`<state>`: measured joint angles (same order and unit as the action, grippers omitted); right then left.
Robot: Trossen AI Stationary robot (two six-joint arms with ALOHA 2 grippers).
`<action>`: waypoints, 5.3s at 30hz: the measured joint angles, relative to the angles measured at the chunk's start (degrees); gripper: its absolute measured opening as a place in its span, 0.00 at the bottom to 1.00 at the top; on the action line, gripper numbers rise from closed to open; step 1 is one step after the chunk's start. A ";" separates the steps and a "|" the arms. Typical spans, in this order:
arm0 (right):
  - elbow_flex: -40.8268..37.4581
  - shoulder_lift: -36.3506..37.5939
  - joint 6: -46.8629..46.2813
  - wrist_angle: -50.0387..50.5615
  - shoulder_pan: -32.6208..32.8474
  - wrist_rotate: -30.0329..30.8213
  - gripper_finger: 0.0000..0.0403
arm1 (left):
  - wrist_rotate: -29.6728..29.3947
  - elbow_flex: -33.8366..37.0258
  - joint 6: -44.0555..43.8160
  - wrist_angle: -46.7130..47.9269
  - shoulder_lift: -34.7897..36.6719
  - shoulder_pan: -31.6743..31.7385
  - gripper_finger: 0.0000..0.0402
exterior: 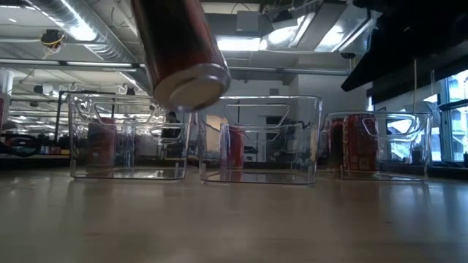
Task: Sort soda cans
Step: Put the red soda can into the right transparent bin
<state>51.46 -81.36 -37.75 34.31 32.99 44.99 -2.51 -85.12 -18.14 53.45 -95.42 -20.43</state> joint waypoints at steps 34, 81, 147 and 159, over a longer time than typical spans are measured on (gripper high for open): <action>-2.51 -0.02 -11.09 -0.01 9.38 6.51 0.02 | -2.20 -6.19 -0.41 10.28 -13.72 -1.61 0.70; -0.39 -0.07 2.78 -19.05 9.36 1.22 0.14 | -20.67 -14.28 -17.78 28.91 -2.67 -19.79 0.87; 22.88 -24.15 35.99 -45.67 -8.78 -22.06 0.90 | -45.54 55.73 -23.26 -56.93 24.18 -28.56 0.87; 22.91 -26.34 36.31 -46.44 -9.04 -24.51 0.87 | -45.54 55.73 -21.41 -56.94 24.18 -28.54 0.87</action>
<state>74.37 -107.71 -1.44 -12.14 23.94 20.49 -48.05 -29.39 -39.55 -3.49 -71.24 -48.97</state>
